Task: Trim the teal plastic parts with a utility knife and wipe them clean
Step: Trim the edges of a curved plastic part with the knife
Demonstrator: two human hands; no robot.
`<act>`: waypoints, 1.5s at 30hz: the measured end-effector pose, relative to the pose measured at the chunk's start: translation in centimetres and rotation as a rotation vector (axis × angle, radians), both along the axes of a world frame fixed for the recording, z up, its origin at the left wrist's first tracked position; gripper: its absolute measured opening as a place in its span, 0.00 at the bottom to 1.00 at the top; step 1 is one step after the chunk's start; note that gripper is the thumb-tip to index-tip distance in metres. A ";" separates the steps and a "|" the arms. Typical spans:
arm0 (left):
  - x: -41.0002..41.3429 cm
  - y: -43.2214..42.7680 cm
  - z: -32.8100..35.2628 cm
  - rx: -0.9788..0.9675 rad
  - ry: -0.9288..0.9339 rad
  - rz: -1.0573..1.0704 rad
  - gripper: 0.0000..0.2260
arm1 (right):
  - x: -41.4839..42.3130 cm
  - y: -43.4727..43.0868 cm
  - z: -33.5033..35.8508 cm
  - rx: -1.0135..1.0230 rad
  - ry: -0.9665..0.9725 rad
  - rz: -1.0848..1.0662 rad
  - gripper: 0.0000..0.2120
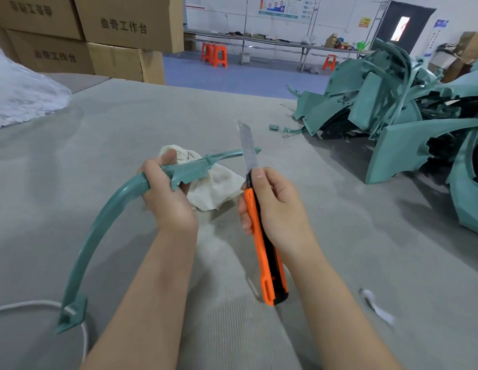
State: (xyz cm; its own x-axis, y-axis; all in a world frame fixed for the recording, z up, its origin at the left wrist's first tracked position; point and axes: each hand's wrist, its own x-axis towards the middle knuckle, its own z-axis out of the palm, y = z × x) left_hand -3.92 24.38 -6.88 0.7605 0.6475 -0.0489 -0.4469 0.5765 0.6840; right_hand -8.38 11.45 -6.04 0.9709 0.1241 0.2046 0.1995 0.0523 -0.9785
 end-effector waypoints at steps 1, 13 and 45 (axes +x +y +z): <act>0.0 0.0 0.0 -0.009 0.001 -0.006 0.08 | 0.2 -0.1 -0.2 -0.037 0.007 -0.045 0.16; 0.2 -0.1 -0.3 -0.025 -0.001 0.003 0.09 | -0.1 1.0 -0.8 -0.063 -0.012 0.057 0.16; -0.6 -0.4 0.2 -0.043 -0.043 -0.120 0.12 | -0.7 0.0 0.2 -0.048 -0.020 0.325 0.15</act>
